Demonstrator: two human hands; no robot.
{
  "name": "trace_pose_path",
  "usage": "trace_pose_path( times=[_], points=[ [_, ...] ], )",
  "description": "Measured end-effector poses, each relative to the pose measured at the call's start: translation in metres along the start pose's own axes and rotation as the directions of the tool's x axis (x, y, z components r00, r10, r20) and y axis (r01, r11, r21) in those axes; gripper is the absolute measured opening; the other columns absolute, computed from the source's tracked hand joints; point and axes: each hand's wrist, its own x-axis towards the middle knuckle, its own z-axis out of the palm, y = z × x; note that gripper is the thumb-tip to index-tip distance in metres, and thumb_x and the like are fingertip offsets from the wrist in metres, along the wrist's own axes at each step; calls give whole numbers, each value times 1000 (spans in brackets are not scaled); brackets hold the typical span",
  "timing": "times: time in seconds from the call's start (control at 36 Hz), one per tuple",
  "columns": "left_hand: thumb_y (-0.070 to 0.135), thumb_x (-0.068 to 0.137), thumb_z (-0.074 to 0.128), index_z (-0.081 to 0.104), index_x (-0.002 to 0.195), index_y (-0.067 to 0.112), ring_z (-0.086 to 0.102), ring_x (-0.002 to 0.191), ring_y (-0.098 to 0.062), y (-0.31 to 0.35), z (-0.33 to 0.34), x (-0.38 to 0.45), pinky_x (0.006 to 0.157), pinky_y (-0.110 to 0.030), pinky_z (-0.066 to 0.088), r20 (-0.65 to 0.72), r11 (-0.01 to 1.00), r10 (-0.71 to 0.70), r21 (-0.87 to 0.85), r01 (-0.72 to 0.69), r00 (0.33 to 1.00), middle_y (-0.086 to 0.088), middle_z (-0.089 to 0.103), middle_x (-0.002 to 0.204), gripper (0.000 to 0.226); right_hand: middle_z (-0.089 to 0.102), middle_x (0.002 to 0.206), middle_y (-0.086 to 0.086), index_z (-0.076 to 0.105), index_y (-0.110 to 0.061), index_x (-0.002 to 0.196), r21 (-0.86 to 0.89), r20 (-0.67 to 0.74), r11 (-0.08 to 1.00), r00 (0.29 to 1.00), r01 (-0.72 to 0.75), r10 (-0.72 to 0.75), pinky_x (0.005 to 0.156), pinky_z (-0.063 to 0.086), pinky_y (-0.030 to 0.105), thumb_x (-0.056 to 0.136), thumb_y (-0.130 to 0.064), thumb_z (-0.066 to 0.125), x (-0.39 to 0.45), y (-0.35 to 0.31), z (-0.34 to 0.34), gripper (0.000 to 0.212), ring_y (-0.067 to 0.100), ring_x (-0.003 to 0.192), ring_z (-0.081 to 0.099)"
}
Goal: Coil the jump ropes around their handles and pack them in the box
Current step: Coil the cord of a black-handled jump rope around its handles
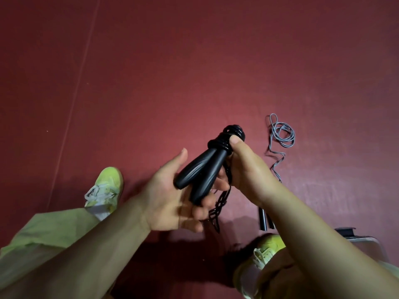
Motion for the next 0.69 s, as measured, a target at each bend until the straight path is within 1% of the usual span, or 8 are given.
trace_pose_path(
  times=[0.06, 0.14, 0.19, 0.25, 0.39, 0.47, 0.58, 0.69],
  points=[
    [73, 79, 35, 66, 103, 11, 52, 47, -10, 0, -2, 2, 52, -26, 51, 69, 996, -17, -81, 22, 997, -1, 55, 68, 73, 50, 61, 7, 57, -6, 80, -21, 10, 1000, 1000, -9, 9, 70, 35, 41, 74, -75, 43, 1, 1, -2, 71, 23, 57, 46],
    [71, 83, 34, 66, 89, 12, 39, 39, -5, 3, 1, 3, 44, -20, 41, -60, 994, -44, -101, 38, 997, 2, 48, 62, 67, 52, 64, 20, 59, -1, 75, -152, 7, 988, 1000, -28, 30, 66, 38, 36, 78, -81, 34, 1, 2, -2, 84, 25, 58, 48],
    [73, 83, 27, 64, 81, 14, 29, 37, -5, 5, 5, 3, 40, -17, 32, -211, 1000, -25, -16, 22, 977, 2, 44, 59, 70, 53, 61, 17, 59, -6, 68, -175, -24, 983, 998, -54, 51, 56, 39, 27, 89, -73, 31, 0, 2, -3, 76, 21, 51, 47],
    [73, 84, 23, 59, 81, 13, 24, 38, -5, 7, 7, 3, 40, -19, 27, -314, 997, 0, 68, 23, 950, 2, 42, 58, 69, 51, 58, 10, 57, -10, 67, -172, -58, 982, 996, -78, 69, 48, 37, 23, 97, -59, 30, -2, 2, -4, 64, 16, 45, 44],
    [75, 85, 17, 54, 88, 12, 22, 38, -6, 6, 6, 8, 42, -20, 25, -434, 976, 19, 204, 78, 901, 2, 45, 59, 73, 43, 57, 2, 50, -13, 70, -152, -99, 980, 989, -127, 113, 44, 28, 26, 100, -49, 33, -3, 2, -4, 49, 13, 44, 34],
    [74, 86, 14, 55, 89, 12, 21, 38, -5, 7, 7, 10, 42, -20, 23, -468, 959, 40, 266, 98, 883, 1, 46, 58, 74, 39, 51, -2, 48, -14, 65, -214, -148, 963, 980, -162, 132, 44, 27, 24, 100, -50, 32, -2, 1, -2, 52, 10, 40, 31],
    [72, 89, 13, 57, 91, 11, 20, 40, -7, 7, 7, 10, 45, -23, 22, -526, 932, 96, 346, 110, 845, 0, 48, 58, 74, 38, 37, -6, 46, -14, 55, -451, -259, 869, 962, -203, 90, 43, 31, 23, 99, -53, 31, -4, -4, -3, 60, 11, 34, 34],
    [69, 90, 14, 62, 90, 11, 21, 40, -8, 7, 7, 12, 47, -25, 24, -586, 866, 213, 484, 127, 782, 0, 51, 59, 75, 38, 44, 1, 41, -12, 53, -540, -314, 815, 949, -210, 36, 37, 26, 20, 99, -52, 33, -6, -4, -2, 61, 12, 34, 33]
  ],
)
